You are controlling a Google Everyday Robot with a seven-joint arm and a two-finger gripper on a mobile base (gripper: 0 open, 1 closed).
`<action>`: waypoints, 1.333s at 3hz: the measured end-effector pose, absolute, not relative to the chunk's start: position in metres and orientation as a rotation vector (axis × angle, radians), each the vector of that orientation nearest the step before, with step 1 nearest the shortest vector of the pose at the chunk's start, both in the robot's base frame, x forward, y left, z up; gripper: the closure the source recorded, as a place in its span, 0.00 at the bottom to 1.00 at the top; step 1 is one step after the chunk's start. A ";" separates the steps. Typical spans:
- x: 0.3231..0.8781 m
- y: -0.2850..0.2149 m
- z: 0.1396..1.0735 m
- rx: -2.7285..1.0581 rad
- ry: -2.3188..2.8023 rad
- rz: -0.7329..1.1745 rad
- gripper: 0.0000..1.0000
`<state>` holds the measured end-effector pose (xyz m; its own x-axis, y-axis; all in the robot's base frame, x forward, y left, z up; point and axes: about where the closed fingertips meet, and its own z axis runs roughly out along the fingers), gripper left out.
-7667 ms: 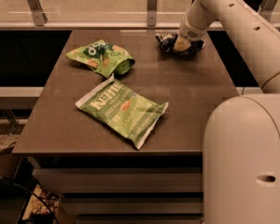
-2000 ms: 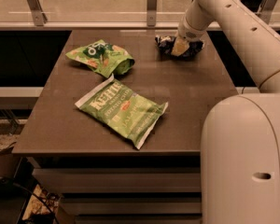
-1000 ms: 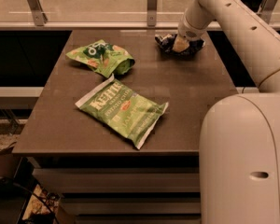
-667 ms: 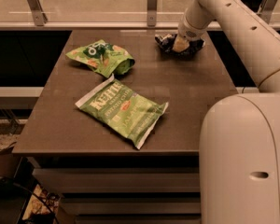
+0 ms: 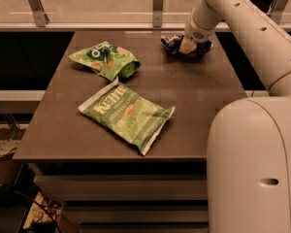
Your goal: Pick blue chip bag
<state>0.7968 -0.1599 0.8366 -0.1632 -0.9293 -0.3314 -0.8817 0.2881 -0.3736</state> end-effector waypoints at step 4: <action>0.797 -0.160 0.837 -1.616 2.068 -0.126 1.00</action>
Offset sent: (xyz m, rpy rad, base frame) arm 0.0091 -0.0015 -0.0003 0.0325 0.0215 0.0148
